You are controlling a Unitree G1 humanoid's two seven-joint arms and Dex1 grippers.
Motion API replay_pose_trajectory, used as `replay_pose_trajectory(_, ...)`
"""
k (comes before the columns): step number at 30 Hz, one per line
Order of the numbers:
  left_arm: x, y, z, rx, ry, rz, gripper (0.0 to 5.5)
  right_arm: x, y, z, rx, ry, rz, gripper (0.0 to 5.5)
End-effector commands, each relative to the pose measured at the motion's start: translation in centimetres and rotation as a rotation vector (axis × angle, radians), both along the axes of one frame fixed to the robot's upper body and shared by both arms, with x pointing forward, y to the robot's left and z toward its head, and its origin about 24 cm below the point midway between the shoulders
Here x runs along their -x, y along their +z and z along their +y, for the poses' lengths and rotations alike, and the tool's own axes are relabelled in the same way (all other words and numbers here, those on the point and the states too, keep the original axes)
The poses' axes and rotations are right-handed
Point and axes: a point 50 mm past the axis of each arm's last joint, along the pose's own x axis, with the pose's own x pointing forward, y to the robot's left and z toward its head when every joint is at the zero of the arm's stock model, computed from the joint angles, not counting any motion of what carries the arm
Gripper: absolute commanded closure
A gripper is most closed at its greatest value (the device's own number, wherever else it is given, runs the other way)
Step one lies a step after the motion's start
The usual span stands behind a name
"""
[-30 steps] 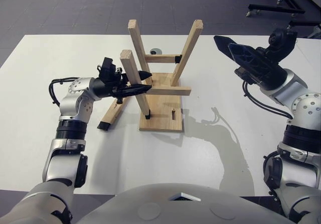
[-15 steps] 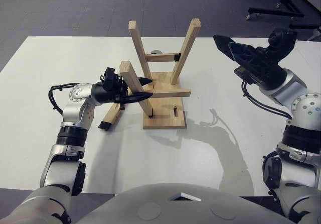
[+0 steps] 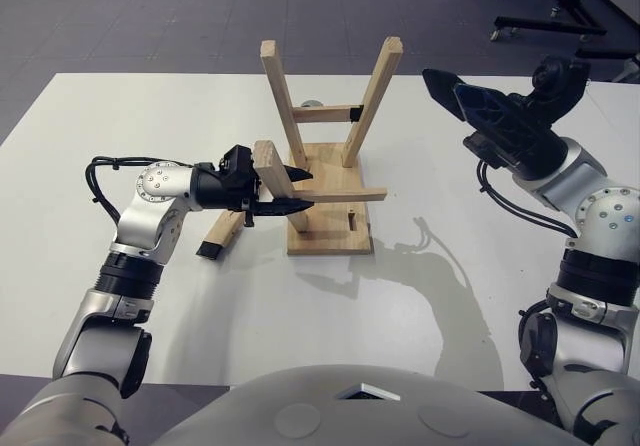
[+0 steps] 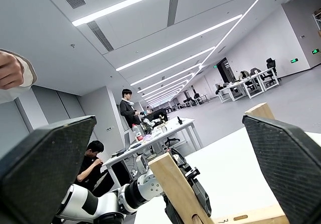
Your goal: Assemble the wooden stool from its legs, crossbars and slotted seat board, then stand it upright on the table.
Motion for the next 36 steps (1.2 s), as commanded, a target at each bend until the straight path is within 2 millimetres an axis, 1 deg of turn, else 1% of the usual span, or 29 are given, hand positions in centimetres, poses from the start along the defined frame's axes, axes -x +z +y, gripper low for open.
replay_pose_trajectory(1,4.1,-8.1,0.8,-0.279,-0.002,0.292,3.4,0.2,-0.1,0.1,-0.001,0.002,0.0,0.12)
replay_pose_trajectory(3,4.4,-8.9,1.0,-0.311,0.02,0.275,3.4,0.2,-0.1,0.1,-0.004,0.0,0.002,0.12)
replay_pose_trajectory(10,4.1,-9.2,1.3,-0.342,0.1,0.186,3.4,0.2,-0.1,0.1,-0.013,-0.006,0.006,0.12)
replay_pose_trajectory(20,3.6,-8.7,1.4,-0.326,0.133,0.249,3.4,0.1,-0.1,0.1,-0.017,-0.008,0.011,0.12)
replay_pose_trajectory(30,3.6,-8.8,1.4,-0.339,0.135,0.25,3.4,0.1,-0.1,0.2,-0.018,-0.006,0.015,0.12)
replay_pose_trajectory(31,3.6,-8.8,1.4,-0.337,0.133,0.256,3.09,0.1,-0.1,0.3,-0.019,-0.005,0.015,0.1)
replay_pose_trajectory(36,3.3,-8.9,1.5,-0.343,0.151,0.268,2.38,0.1,-0.1,0.4,-0.021,-0.004,0.018,0.1)
